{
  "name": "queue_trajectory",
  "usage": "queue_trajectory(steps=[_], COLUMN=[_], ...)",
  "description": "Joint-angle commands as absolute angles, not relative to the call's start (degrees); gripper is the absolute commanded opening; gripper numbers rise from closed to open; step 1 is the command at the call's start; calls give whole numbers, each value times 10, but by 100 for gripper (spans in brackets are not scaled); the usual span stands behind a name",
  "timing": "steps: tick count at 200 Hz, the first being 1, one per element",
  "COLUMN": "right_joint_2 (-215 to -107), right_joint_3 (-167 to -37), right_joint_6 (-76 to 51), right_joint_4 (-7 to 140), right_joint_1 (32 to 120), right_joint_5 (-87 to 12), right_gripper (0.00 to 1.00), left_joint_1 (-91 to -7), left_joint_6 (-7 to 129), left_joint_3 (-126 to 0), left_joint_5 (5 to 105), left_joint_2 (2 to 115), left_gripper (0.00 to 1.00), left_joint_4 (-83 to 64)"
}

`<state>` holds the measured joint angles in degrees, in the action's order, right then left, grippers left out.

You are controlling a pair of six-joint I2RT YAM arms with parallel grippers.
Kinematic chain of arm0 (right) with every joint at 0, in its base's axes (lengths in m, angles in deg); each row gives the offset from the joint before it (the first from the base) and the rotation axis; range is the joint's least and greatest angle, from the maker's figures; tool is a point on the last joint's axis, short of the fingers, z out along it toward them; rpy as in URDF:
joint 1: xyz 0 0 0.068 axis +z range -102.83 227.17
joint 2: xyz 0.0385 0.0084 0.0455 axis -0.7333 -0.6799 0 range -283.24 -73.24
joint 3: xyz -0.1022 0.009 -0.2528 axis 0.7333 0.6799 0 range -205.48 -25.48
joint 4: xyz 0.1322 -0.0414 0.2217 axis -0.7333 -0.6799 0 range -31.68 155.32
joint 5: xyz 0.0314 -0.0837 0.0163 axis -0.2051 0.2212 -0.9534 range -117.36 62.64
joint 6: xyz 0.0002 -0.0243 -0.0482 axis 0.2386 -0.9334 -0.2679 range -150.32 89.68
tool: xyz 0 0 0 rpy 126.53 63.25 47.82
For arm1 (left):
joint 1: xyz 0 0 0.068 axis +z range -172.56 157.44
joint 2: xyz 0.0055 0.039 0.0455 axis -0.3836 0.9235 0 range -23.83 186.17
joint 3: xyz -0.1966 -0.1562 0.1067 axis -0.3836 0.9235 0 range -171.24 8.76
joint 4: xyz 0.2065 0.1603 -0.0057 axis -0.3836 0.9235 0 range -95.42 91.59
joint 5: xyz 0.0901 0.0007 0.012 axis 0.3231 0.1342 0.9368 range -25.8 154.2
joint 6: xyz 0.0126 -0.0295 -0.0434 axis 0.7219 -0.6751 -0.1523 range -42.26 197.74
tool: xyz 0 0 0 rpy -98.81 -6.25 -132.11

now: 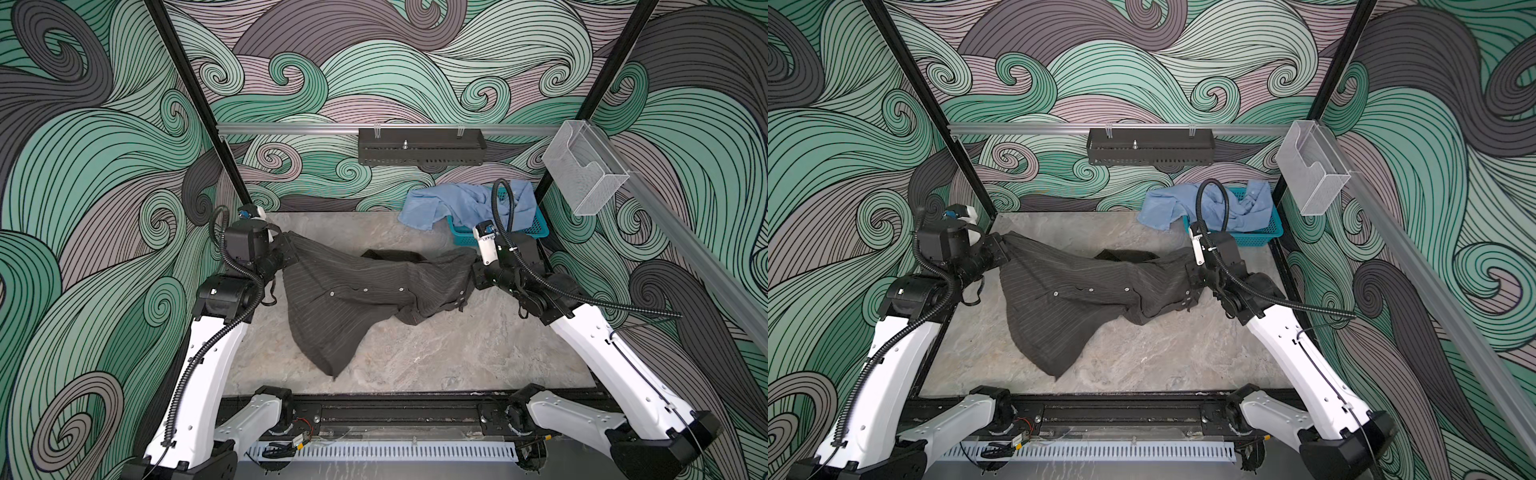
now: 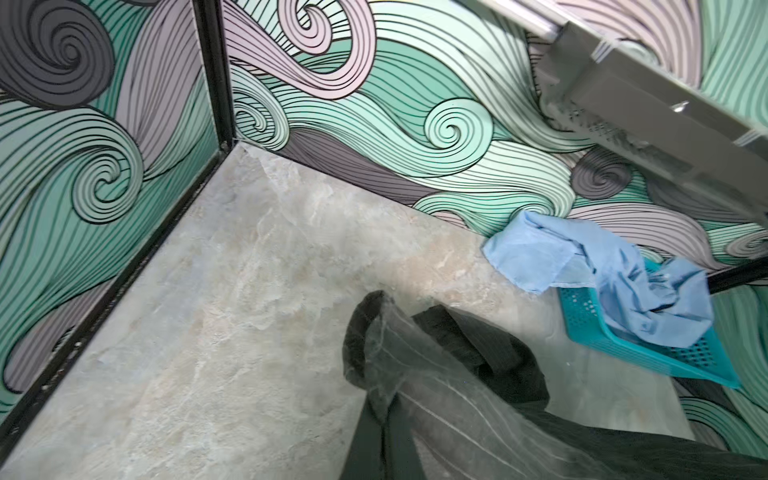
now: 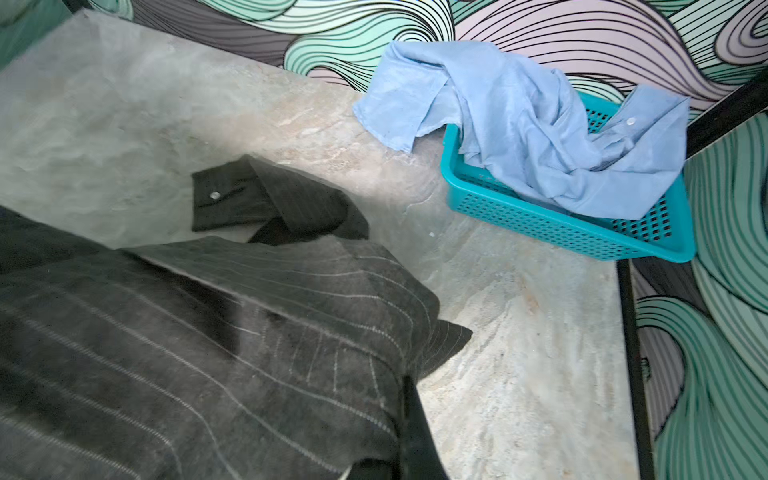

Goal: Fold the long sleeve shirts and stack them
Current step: 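Lift the grey shirt with both grippers and stretch it apart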

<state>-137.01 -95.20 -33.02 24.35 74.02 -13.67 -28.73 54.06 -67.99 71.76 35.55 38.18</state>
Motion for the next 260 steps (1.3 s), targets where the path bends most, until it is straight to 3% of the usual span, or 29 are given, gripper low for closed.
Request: queue_trajectory(steps=[1, 64, 99, 149, 188, 208, 260], right_joint_2=[-1386, -1341, -1411, -1576, -1585, -1547, -1422], right_joint_3=[-951, -923, -1004, -1204, -1284, -1211, -891], right_joint_6=[-383, -384, -383, -418, -457, -449, -351], right_joint_4=[222, 229, 261, 335, 361, 371, 427], right_joint_1=[735, 730, 705, 651, 648, 648, 674], right_joint_5=[-95, -107, -122, -129, -126, -129, -114], right_gripper=[0, 0, 0, 0, 0, 0, 0], left_joint_1=[-273, -261, -253, -232, -224, -224, -223], left_joint_6=[581, 610, 607, 611, 637, 649, 625], left_joint_3=[-679, -667, -725, -924, -1084, -1024, -664], left_joint_5=[725, 735, 688, 638, 606, 607, 643], left_joint_2=[378, 348, 437, 612, 666, 632, 477], left_gripper=[0, 0, 0, 0, 0, 0, 0], left_joint_4=[424, 415, 366, 292, 287, 269, 187])
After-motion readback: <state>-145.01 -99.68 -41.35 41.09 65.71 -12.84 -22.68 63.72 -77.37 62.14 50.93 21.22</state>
